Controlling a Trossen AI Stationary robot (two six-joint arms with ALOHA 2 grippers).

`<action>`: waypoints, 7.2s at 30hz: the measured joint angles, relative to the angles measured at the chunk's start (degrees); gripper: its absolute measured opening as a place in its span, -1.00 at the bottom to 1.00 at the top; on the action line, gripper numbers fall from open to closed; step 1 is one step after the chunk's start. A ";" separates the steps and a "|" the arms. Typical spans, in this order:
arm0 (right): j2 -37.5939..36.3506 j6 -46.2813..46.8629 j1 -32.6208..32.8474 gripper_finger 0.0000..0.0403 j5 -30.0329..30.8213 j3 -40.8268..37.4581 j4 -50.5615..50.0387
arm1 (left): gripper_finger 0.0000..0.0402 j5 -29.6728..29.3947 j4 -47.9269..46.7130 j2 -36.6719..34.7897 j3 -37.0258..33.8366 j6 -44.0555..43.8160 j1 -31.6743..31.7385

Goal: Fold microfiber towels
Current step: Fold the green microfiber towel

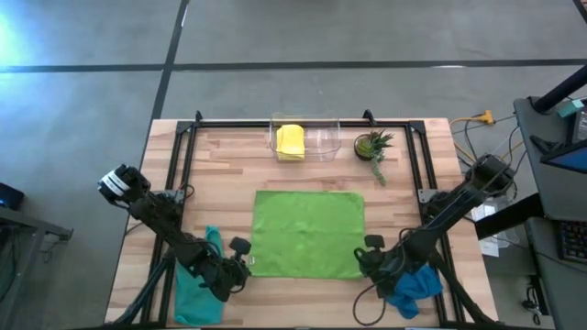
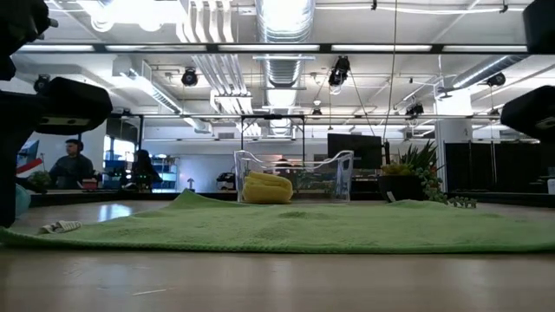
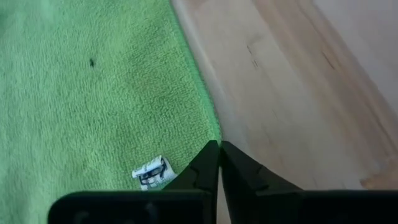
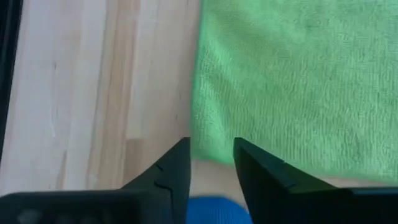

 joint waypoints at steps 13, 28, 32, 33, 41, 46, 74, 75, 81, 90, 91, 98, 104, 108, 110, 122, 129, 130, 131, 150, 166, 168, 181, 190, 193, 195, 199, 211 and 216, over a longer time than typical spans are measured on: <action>2.88 -4.81 3.12 -0.04 1.97 -0.12 0.91 | -1.00 0.01 0.03 -0.02 -0.02 -0.78 0.25; 8.18 -9.66 3.20 -0.37 2.27 0.26 4.39 | -1.00 0.01 0.97 -0.07 -0.02 -0.73 0.26; 7.87 -9.58 3.18 -0.56 2.27 0.20 4.80 | -1.00 0.02 1.03 -0.07 0.00 -0.73 0.26; 7.85 -9.48 3.18 -0.62 2.31 0.17 4.88 | -1.00 0.04 1.03 -0.07 0.00 -0.73 0.26; 7.89 -7.96 3.14 -0.94 2.36 0.11 5.04 | -0.97 1.64 -1.71 -1.58 0.03 -0.72 0.33; 7.92 -7.89 3.14 -0.95 2.36 0.09 5.04 | -0.72 1.78 -4.72 -2.64 0.04 0.27 0.33; 7.87 -2.95 2.98 -0.96 2.16 0.93 6.12 | -0.95 1.71 0.31 0.41 -0.33 8.38 1.40; 7.79 -2.95 2.98 -0.96 2.14 1.08 5.92 | -0.96 2.21 -0.10 0.07 -0.33 8.19 1.40; 4.56 -1.48 2.98 -0.96 1.75 2.72 1.66 | -1.00 2.29 -4.59 -4.71 -0.48 2.16 1.51; -1.59 3.05 2.99 -0.96 1.40 2.86 0.99 | -1.00 7.52 -4.10 -13.15 -0.68 -7.15 1.77; -1.87 3.49 3.03 -0.96 1.04 2.82 1.57 | -1.00 9.15 -3.54 -13.35 -0.69 -8.67 1.77; -2.30 8.78 2.76 -0.96 -2.64 2.52 6.49 | -1.00 10.11 -0.20 -13.38 -0.70 -11.20 1.79; -2.47 13.21 0.50 -0.96 -1.70 0.64 5.91 | -1.00 4.25 -1.07 -13.46 -1.63 -11.18 2.99; -2.66 14.56 -1.06 -0.96 -1.70 -0.70 5.88 | -1.00 3.70 -0.97 -14.02 -2.66 -11.19 3.65; -3.12 15.61 -1.54 -0.96 -1.66 -1.61 5.88 | -1.00 2.92 -0.98 -14.97 -3.65 -11.45 3.65; -12.57 18.94 -5.78 -0.96 0.89 -10.55 5.63 | -1.00 -1.88 -2.65 -21.50 -10.22 -13.03 9.00; -17.78 14.19 -14.31 -0.96 1.34 -13.71 4.10 | -1.00 -1.81 -2.51 -21.29 -10.32 -6.47 16.45; -18.27 13.27 -15.62 -0.96 1.33 -14.07 3.65 | -1.00 -1.80 -2.58 -21.29 -10.38 -5.50 17.41; -18.62 12.41 -16.88 -0.96 1.33 -14.22 3.33 | -1.00 -1.78 -2.42 -21.29 -10.38 -4.54 18.23; -19.77 5.82 -24.88 -0.96 -0.88 -15.58 -3.15 | -1.00 -1.83 -1.85 -24.32 -15.09 -2.20 24.98; -19.70 4.24 -30.90 -0.96 2.00 -16.79 -2.89 | -1.00 -1.99 2.56 -23.76 -17.70 -1.77 30.85; -19.69 2.99 -31.81 -0.96 1.99 -16.79 -2.87 | -1.00 -2.00 2.55 -23.76 -17.70 -1.69 31.56; -19.69 1.92 -35.09 -0.83 -0.87 -16.79 -2.72 | -0.88 -1.67 2.54 -23.76 -17.70 -0.62 33.48; -21.16 2.10 -36.33 -0.44 -0.85 -14.43 -6.43 | -0.30 -1.87 2.34 -24.02 -17.66 -0.61 33.63; -22.75 2.05 -36.52 -0.37 0.01 -12.35 -9.74 | -0.13 -1.96 0.71 -24.63 -16.40 -0.67 33.64; -24.29 2.03 -36.51 -0.34 0.41 -10.97 -10.27 | -0.05 -1.68 0.90 -25.17 -15.46 -0.69 33.64; -27.04 3.03 -36.40 -0.33 0.50 -9.40 -9.13 | 0.01 1.70 1.28 -25.44 -13.27 -1.77 33.67; -26.40 9.23 -33.17 -0.44 0.66 -11.15 15.48 | 0.01 16.32 2.80 -21.27 -9.03 -18.47 37.54; -20.99 10.35 -28.61 -0.49 0.68 -11.31 25.98 | -0.12 25.38 1.44 -15.87 -7.03 -15.26 42.26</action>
